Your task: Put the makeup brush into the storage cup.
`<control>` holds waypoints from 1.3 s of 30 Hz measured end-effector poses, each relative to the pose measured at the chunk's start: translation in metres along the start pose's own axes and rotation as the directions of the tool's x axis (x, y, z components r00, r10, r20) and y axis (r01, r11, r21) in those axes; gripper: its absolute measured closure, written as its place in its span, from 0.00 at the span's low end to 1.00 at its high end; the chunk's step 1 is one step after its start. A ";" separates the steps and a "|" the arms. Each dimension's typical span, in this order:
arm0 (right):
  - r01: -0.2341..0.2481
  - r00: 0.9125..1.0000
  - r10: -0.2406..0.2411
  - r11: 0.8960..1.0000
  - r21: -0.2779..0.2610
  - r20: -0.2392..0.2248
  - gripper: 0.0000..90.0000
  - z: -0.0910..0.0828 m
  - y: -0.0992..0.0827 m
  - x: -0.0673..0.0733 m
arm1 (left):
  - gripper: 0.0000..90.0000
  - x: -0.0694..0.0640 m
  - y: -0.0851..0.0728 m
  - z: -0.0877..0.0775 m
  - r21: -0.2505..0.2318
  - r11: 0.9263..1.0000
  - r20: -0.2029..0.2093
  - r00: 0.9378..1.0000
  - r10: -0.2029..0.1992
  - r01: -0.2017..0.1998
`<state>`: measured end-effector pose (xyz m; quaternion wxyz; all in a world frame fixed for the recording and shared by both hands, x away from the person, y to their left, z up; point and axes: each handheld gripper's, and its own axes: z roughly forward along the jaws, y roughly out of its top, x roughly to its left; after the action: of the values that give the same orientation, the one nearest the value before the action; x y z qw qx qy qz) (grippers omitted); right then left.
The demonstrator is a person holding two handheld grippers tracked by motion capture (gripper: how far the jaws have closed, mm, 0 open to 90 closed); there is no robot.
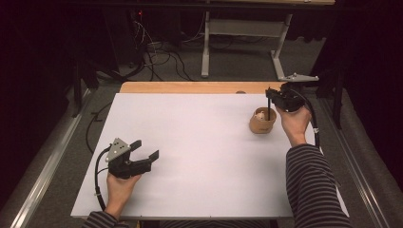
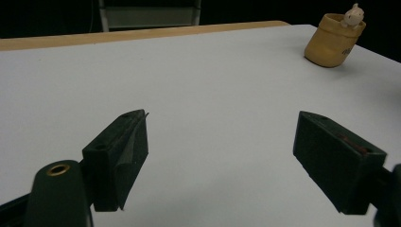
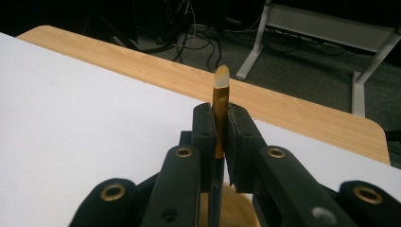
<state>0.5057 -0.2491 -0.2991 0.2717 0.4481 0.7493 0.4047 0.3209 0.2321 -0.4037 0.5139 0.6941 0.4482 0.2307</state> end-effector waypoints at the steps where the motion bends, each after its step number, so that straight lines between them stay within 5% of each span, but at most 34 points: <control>1: 0.004 1.000 -0.004 1.000 0.005 0.001 0.95 0.001 0.000 0.000 | 0.22 0.000 0.000 0.000 -0.001 1.000 0.000 1.000 -0.001 0.001; 31: 0.004 1.000 -0.002 0.999 0.054 -0.022 0.94 0.008 -0.005 0.000 | 0.22 0.001 0.001 -0.001 0.004 1.000 0.002 1.000 -0.001 0.001; 39: -0.013 0.999 0.016 0.998 0.057 -0.046 0.65 0.005 -0.005 -0.001 | 0.22 0.001 0.001 -0.002 -0.001 1.000 0.000 1.000 -0.005 0.005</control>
<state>0.5080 -0.2494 -0.3060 0.2386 0.4516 0.7635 0.3953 0.3205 0.2336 -0.4022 0.5146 0.6927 0.4500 0.2297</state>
